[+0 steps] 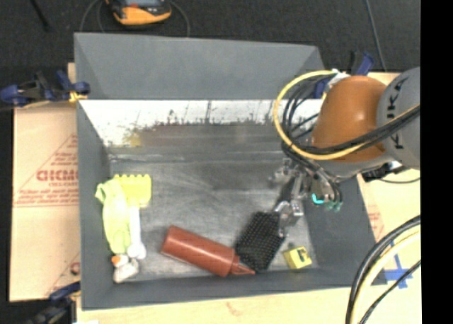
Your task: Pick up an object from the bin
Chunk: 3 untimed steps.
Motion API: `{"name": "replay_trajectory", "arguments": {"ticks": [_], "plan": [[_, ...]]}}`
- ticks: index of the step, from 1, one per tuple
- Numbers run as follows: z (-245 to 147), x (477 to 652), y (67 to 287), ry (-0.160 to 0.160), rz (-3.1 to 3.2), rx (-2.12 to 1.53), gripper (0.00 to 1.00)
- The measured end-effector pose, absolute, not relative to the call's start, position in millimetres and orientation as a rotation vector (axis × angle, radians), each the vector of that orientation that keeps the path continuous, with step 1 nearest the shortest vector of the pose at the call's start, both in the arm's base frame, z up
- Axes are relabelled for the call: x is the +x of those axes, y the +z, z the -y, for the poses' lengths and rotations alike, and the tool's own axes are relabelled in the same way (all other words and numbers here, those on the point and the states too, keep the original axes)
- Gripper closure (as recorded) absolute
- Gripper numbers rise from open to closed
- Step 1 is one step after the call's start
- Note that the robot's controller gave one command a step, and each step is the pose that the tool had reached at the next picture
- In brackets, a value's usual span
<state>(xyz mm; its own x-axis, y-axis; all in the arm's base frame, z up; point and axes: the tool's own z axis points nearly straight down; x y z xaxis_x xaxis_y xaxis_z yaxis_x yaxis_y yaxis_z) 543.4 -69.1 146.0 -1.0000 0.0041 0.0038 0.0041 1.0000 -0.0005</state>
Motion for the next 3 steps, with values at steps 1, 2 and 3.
{"name": "replay_trajectory", "arguments": {"ticks": [1,2,3], "plan": [[69,545.3,150,0.002,3.145,-0.003,0.00],[76,518.9,116,0.003,3.149,0.095,0.00],[68,535.0,76,0.007,3.129,0.214,1.00]]}}
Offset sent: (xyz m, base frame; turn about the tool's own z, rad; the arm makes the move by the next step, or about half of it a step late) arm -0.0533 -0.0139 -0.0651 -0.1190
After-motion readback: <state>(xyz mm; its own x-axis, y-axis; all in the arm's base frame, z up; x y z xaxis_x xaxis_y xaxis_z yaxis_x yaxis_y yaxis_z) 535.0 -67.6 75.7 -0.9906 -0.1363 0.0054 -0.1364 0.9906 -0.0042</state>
